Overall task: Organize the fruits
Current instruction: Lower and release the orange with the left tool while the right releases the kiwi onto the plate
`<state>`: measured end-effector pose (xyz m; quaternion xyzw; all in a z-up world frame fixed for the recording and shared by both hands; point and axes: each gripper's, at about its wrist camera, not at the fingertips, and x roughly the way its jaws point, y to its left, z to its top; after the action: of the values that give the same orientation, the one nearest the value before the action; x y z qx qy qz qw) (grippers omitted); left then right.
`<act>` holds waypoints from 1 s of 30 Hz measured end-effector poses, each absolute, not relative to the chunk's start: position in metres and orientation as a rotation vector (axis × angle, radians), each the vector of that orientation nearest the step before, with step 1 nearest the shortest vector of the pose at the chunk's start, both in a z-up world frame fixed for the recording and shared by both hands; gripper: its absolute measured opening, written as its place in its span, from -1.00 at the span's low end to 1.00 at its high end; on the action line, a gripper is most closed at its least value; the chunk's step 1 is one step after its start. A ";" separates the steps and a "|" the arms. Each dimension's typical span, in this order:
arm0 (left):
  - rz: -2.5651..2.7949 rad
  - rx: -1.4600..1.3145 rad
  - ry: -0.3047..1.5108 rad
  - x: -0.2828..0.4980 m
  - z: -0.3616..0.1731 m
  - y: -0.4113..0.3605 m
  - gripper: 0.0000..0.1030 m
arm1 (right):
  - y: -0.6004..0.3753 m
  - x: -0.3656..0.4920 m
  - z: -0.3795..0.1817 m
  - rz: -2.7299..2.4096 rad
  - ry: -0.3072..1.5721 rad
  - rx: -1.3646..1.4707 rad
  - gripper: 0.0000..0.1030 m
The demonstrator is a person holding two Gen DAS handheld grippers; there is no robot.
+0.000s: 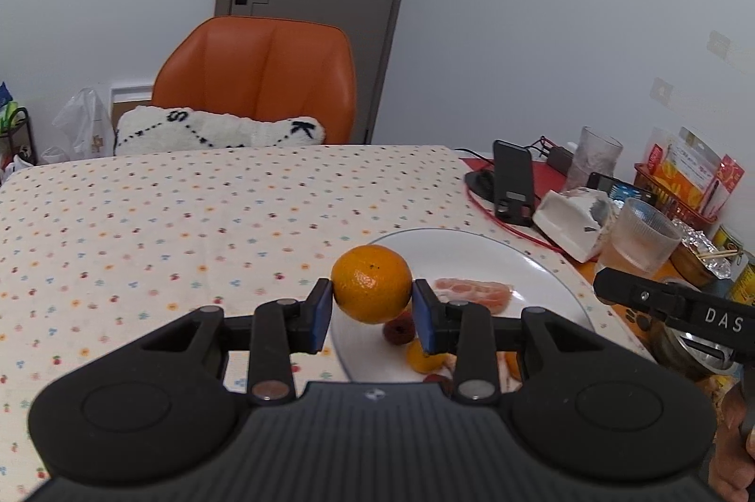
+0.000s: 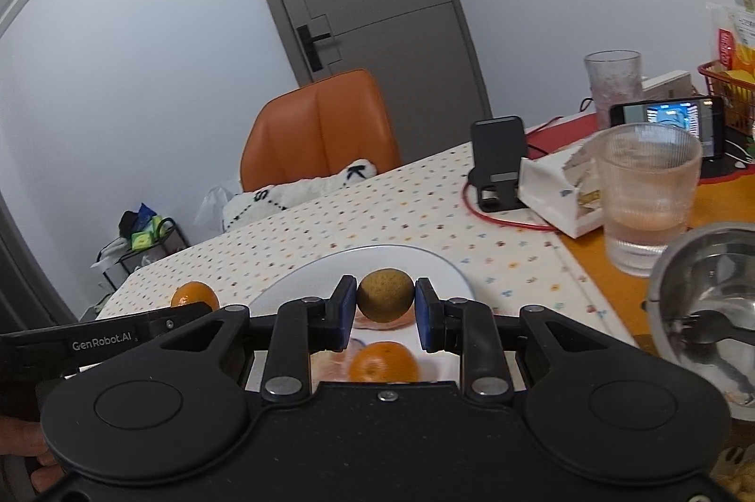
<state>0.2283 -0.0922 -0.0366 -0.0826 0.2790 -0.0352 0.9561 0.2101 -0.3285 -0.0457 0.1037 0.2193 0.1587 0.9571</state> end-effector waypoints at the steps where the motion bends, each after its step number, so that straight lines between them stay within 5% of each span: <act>1: -0.076 -0.167 0.567 0.229 -0.037 -0.095 -0.33 | -0.330 0.211 -0.046 0.319 0.446 0.211 -0.52; 30: -0.193 -0.151 0.626 0.276 -0.058 -0.150 -0.32 | -0.338 0.233 -0.076 0.329 0.496 0.231 -0.51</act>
<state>0.2762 -0.1502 -0.0582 -0.0740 0.3071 -0.0947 0.9440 0.2335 -0.3382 -0.0761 0.1135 0.2437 0.1616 0.9495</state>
